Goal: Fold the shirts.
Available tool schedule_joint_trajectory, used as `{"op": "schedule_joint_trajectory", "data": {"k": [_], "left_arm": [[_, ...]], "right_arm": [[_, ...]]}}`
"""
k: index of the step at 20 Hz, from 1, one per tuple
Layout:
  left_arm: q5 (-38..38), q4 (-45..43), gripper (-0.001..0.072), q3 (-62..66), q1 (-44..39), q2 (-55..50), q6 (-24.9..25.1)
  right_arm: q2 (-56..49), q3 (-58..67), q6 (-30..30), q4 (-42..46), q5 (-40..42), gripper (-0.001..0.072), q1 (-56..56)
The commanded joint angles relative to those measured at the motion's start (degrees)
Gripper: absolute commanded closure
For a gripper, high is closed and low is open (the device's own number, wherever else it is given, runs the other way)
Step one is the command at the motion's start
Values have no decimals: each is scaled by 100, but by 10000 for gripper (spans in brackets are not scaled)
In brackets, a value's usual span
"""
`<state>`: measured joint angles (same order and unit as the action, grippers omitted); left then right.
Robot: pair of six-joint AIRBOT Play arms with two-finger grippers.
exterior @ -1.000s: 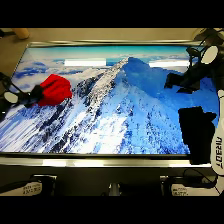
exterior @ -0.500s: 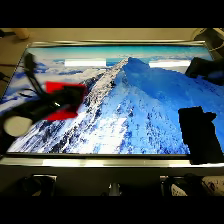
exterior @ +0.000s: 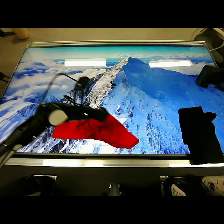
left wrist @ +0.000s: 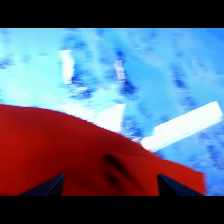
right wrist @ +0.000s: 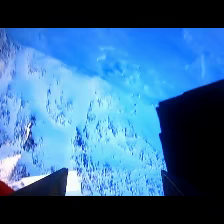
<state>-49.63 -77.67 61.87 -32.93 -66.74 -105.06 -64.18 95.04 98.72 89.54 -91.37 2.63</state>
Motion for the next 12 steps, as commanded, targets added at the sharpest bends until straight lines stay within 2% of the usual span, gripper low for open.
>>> {"op": "schedule_joint_trajectory", "data": {"k": [1, 3, 6, 7, 9, 12], "left_arm": [[-2280, -918, -13, 24, 1928, 260, 358], [-2337, -433, -13, -586, 2977, 315, 713], [-1792, 409, -13, -1486, 3995, 236, 1137], [-1576, 776, -13, -1725, 4205, 170, 1344], [-1318, 975, -13, -1965, 4330, -11, 1471], [-1104, 977, -13, -1987, 4321, -306, 1740]], "right_arm": [[-256, -1091, -289, -920, -256, 96, 0], [-310, -2188, -407, -1410, 63, 97, 0], [-321, -3475, -750, -2468, 411, 98, 0], [-321, -3810, -933, -2743, 546, 96, 0], [-323, -4291, -1174, -2861, 715, 32, 0], [-326, -4706, -1204, -2970, 901, 30, 0]]}}
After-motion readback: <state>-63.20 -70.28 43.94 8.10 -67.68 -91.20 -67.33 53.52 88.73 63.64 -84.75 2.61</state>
